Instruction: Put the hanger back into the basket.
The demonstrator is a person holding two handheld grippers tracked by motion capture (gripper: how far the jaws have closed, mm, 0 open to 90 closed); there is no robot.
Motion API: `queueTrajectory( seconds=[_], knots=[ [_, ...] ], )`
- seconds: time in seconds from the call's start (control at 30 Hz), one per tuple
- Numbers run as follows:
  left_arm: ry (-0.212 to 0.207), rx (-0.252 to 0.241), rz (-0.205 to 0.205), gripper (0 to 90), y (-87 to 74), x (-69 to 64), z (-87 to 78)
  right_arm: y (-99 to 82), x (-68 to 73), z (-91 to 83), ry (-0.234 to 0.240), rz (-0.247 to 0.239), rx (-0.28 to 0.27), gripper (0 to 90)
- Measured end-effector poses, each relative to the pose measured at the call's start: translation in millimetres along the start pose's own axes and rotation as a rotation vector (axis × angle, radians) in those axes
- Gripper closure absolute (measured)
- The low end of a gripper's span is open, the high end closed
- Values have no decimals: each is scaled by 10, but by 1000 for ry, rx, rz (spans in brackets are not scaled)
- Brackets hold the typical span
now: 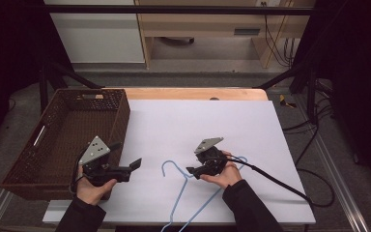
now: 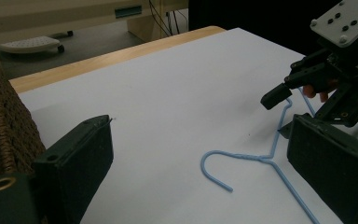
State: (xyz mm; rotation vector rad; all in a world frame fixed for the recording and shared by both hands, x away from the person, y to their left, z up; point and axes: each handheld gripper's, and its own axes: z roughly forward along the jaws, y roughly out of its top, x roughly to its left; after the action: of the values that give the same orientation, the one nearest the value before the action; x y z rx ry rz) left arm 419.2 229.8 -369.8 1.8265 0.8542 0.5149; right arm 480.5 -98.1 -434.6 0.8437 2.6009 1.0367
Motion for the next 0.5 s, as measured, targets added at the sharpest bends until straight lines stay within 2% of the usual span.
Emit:
queueTrajectory(
  seconds=[0.17,0.3,0.5],
  knots=[
    [1,-1,-4,68,-2,8,-4,73,86,111,4,41,18,426],
    [3,-2,-5,68,0,10,-10,110,139,172,-8,48,30,455],
    [4,-1,-7,68,-3,10,-6,119,190,245,1,108,30,540]
  ],
)
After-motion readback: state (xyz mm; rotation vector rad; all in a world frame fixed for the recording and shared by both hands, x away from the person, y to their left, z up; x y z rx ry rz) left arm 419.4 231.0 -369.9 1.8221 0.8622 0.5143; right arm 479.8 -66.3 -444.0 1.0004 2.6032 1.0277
